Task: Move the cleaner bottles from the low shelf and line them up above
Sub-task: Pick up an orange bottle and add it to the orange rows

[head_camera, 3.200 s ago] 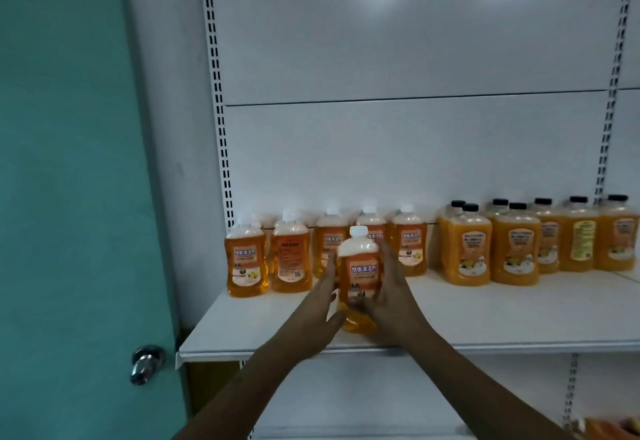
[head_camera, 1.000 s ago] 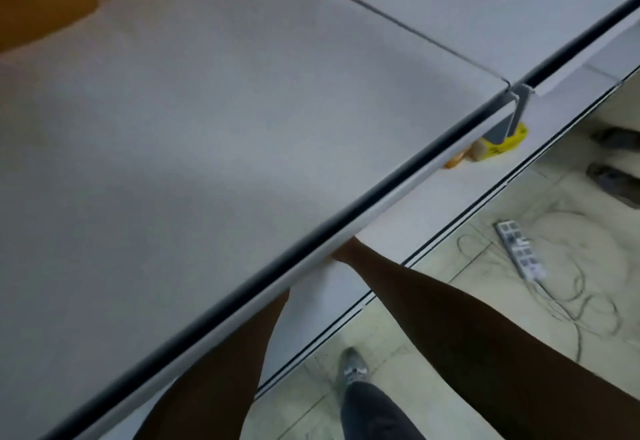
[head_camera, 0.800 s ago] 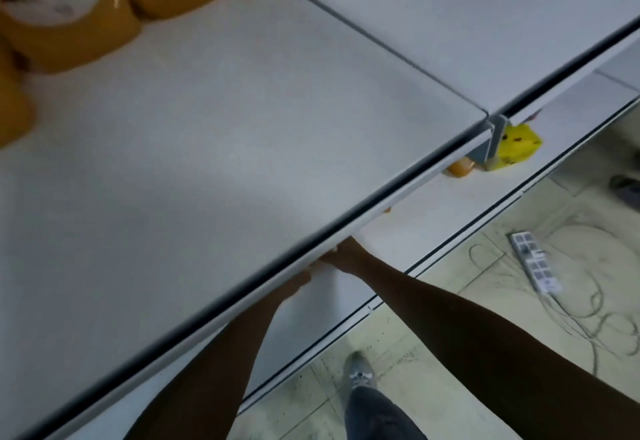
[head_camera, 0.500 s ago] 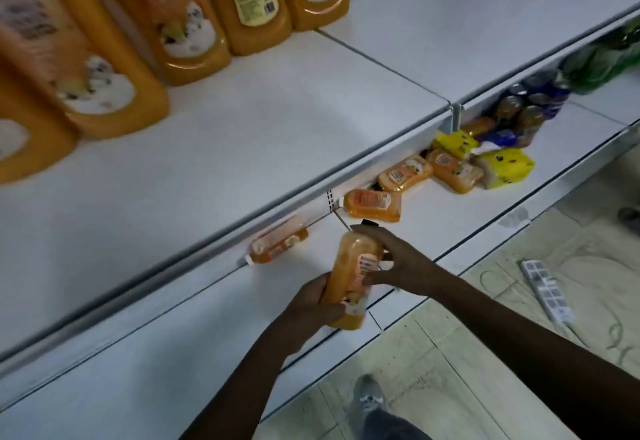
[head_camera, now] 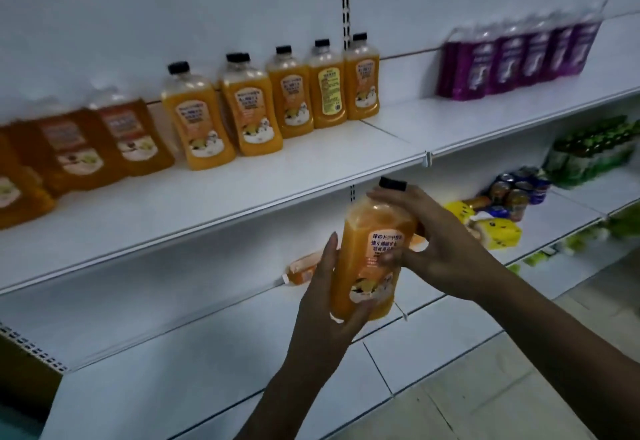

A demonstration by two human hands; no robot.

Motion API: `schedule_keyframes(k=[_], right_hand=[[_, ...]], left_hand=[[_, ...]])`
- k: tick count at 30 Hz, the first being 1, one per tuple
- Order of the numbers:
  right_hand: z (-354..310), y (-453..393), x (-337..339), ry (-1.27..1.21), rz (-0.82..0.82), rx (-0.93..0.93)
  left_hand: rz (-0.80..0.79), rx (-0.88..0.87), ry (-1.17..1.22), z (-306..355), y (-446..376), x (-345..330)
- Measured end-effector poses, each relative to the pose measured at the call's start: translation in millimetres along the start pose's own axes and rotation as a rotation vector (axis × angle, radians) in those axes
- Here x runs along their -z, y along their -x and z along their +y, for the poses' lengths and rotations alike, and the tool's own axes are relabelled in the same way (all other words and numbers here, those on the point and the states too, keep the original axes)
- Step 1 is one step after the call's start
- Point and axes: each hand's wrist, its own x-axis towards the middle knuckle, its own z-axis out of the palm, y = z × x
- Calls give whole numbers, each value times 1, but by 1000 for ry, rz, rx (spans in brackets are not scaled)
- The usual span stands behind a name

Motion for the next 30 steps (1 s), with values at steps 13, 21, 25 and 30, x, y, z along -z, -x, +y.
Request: schedule_keyframes(k=[13,21,25,30], right_hand=[[-63,-69,47,194,-49,228],[11,-153,49,290,74,304],[46,-198,42,243,28,372],[79,-264,21,274,26,366]], left_hand=[[191,-164,-255,59,-60,30],[194,-31,-436,46,-167,26],[328,46,-536,30,-194,17],[405,210,-527,27,-206,26]])
